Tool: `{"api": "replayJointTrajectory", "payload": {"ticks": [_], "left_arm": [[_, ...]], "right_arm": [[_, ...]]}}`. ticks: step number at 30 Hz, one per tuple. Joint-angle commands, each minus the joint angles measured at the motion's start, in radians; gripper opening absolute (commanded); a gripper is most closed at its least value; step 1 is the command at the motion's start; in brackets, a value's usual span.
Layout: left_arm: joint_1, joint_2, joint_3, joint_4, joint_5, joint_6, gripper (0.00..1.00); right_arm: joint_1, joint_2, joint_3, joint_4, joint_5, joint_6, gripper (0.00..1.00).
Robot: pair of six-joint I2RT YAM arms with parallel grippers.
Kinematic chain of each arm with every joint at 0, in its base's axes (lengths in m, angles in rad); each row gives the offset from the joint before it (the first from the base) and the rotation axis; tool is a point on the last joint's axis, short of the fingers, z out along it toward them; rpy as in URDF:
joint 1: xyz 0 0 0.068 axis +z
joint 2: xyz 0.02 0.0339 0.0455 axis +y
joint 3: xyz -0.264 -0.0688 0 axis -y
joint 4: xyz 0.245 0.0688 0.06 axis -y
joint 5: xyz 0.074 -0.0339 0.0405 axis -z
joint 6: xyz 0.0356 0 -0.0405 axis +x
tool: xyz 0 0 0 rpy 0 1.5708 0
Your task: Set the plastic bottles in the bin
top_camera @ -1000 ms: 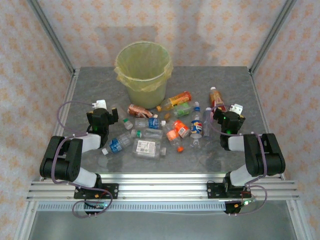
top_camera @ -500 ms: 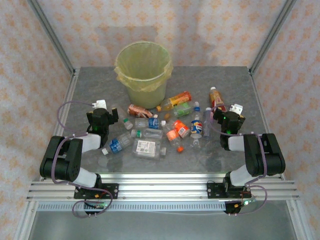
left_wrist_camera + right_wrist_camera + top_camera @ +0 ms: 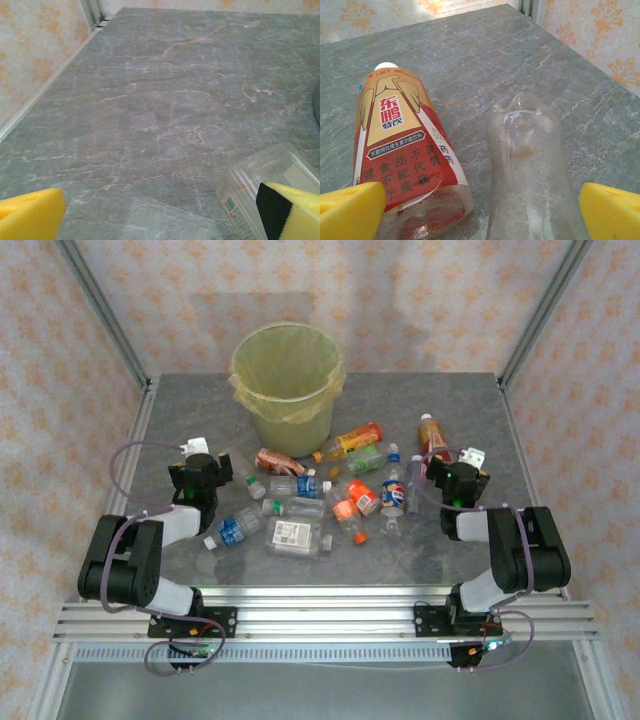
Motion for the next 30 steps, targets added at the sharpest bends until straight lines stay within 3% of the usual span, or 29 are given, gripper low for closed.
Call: {"api": "replayJointTrajectory", "payload": {"ticks": [1,8,16,24,30], "left_arm": [[0.015,-0.089,0.025,-0.081,-0.12,-0.057,1.0],[0.019,-0.221,0.142,-0.348,-0.111,-0.14,1.0],[0.009,-0.229,0.359,-0.805,-0.048,-0.342,1.0],[-0.044,-0.304,0.358,-0.979,0.049,-0.499,1.0],[-0.089,-0.29,0.311,-0.946,0.153,-0.63,1.0]], "right_arm": [[0.006,-0.039,0.039,-0.064,-0.005,-0.009,0.99],[0.006,-0.205,0.066,-0.27,0.048,-0.017,0.99],[0.006,-0.448,0.134,-0.615,0.115,0.097,0.99],[0.007,-0.55,0.196,-0.845,0.124,0.18,0.99],[0.007,-0.563,0.223,-0.941,0.137,0.225,0.99]]}}
